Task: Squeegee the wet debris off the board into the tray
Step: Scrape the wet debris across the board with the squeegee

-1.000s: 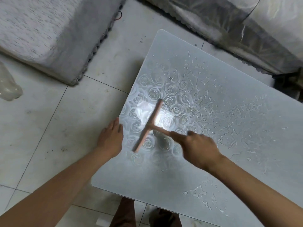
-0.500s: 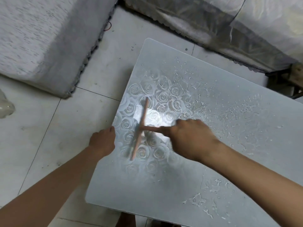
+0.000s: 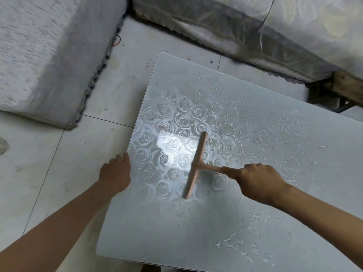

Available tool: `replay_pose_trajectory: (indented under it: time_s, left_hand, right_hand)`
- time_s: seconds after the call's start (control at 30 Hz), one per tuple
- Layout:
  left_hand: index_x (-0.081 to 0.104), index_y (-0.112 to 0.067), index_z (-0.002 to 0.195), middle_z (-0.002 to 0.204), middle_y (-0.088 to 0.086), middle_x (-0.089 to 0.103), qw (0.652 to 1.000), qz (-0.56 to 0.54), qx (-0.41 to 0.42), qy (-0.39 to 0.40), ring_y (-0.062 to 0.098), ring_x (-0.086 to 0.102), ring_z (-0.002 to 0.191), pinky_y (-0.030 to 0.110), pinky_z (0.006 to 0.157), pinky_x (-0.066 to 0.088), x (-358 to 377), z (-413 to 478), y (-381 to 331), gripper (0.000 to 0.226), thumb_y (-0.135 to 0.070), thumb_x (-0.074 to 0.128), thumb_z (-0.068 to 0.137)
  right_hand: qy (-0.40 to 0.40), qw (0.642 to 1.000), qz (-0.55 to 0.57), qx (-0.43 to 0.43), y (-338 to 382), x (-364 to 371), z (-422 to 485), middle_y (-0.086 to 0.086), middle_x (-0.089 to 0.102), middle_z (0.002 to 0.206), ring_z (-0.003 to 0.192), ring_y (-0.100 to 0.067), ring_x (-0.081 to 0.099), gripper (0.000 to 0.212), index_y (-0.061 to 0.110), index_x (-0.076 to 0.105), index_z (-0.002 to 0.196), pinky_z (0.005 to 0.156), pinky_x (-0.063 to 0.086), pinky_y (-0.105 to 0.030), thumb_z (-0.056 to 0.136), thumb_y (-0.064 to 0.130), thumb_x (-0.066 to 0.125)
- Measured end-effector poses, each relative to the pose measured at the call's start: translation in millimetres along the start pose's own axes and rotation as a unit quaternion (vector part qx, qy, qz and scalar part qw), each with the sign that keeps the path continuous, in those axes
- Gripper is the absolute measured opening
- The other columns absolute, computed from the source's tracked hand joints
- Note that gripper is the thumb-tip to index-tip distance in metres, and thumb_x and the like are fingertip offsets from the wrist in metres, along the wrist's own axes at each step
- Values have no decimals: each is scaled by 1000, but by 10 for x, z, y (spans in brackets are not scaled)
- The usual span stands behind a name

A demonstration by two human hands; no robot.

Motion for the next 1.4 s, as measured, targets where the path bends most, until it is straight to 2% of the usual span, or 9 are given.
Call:
replay_pose_trajectory:
  time_s: [0.17,0.3,0.4,0.53,0.63,0.77,1.1,1.3,1.4]
  left_hand:
    - [14,-23,151,157,14,5,998,16,52,-41,27,24,140,36,103,38,-72,-107,-170,63,-15,39,93]
    - [15,-15,151,160,9,0,992,42,100,-62,24,17,144,36,108,33,-79,-136,-350,62,-14,37,93]
    - [10,-9,151,160,9,-2,990,56,112,-65,23,11,146,39,113,26,-58,-143,-557,65,-14,39,93]
    - [4,-7,152,160,10,-8,989,85,105,-65,24,3,148,42,117,16,25,-146,-774,68,-14,39,93]
    - [5,-6,151,160,11,-7,989,102,93,-58,24,4,148,42,116,16,55,-146,-905,67,-14,39,93]
    - [7,-6,151,160,11,-4,990,106,69,-60,24,7,147,42,116,19,48,-135,-1112,69,-12,41,91]
    - [7,-8,151,160,9,-2,995,94,14,-23,24,10,147,43,116,22,100,-346,-1569,71,-14,44,91]
    - [17,-9,146,158,8,8,999,5,-17,-36,23,22,141,37,109,33,29,-413,-1798,64,-12,45,89]
    - [16,-8,148,159,9,7,998,-16,-23,-49,24,21,142,36,108,33,-12,-457,-1761,68,-12,47,87]
  right_hand:
    - [-4,1000,11,5,-161,133,30,1,65,101,93,-24,64,50,60,16,138,74,48,-33,98,35,32]
    - [4,999,1,54,-675,137,-124,5,67,112,98,-19,65,47,67,14,135,80,52,-33,99,40,27]
    - [0,997,-26,75,-867,82,-288,4,66,100,89,-19,65,48,66,10,137,73,52,-31,100,38,26]
    - [-66,997,-32,-6,-517,-87,-275,1,60,86,78,-23,64,59,61,6,139,58,37,-30,97,31,36]
    - [-90,992,-8,-86,-54,-154,-131,-5,61,89,73,-27,61,62,52,24,142,53,31,-27,93,18,41]
    - [-83,988,-27,-130,100,60,27,-12,62,104,92,-31,62,52,29,37,141,61,33,-32,93,10,39]
    - [-46,998,30,-31,-1390,752,-703,-5,62,99,88,-28,63,60,51,15,145,63,36,-32,95,22,34]
    - [-111,992,34,-46,-1271,574,-871,-1,41,70,60,-27,46,51,41,19,143,46,24,-28,98,24,33]
    - [-123,990,38,-52,-1187,447,-848,1,40,67,58,-26,44,36,39,30,137,45,23,-28,101,34,32]
Point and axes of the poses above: each hand's wrist, its own z-axis towards the middle knuckle, its own x-axis out of the palm, y = z × x, the point moved 3 cm from there along z, towards the middle knuckle
